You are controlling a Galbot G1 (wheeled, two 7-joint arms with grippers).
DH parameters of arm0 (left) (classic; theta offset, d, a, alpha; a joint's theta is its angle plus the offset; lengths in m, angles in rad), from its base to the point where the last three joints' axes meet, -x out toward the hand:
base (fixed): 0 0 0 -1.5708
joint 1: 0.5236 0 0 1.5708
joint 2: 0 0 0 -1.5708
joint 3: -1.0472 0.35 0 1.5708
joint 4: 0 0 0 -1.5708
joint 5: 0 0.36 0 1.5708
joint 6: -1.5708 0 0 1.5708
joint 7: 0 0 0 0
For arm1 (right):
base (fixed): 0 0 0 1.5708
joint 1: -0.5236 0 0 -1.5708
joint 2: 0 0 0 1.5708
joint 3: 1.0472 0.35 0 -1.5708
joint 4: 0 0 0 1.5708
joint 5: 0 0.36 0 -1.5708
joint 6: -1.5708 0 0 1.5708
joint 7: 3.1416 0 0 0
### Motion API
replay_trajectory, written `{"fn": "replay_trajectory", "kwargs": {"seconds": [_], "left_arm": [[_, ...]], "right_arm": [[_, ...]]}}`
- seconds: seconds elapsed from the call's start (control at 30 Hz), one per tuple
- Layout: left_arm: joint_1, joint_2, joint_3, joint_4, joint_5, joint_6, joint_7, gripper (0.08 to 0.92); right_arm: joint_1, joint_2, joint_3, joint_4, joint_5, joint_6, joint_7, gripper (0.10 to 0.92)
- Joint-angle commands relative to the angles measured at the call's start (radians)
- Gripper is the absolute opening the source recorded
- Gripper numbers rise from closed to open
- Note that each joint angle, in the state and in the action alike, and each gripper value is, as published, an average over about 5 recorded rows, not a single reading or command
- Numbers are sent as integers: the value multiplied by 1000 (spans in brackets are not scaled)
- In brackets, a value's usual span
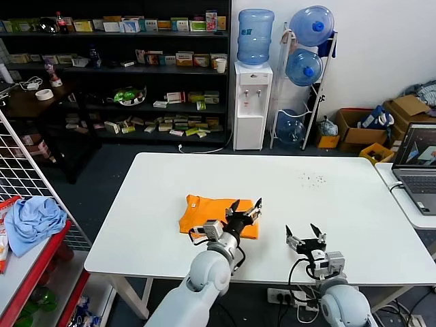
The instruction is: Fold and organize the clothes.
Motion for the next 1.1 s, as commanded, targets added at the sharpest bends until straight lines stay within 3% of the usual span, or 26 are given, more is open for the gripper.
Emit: {"fn": "replay_trajectory", "kwargs": {"seconds": [0.03,0.27,0.7,0.8,1.1], "left_arm": [[42,186,-112,-132,118,-84,93,812],[131,268,-161,-192,149,-110,111,822],[201,292,-198,-216,143,-117,109,823],[214,292,-206,-219,143,-118,108,823],[236,286,-215,-236,142,-118,106,823]], "right_arm": [[147,46,-60,-115,132,96,-106,823],[254,102,-101,-261,221,142,-130,823],[365,162,-186,-430,149,56,-93,817],[382,166,-196,-449,146,39,-93,764],[400,174,-211,-482,111,20,-93,506]]}}
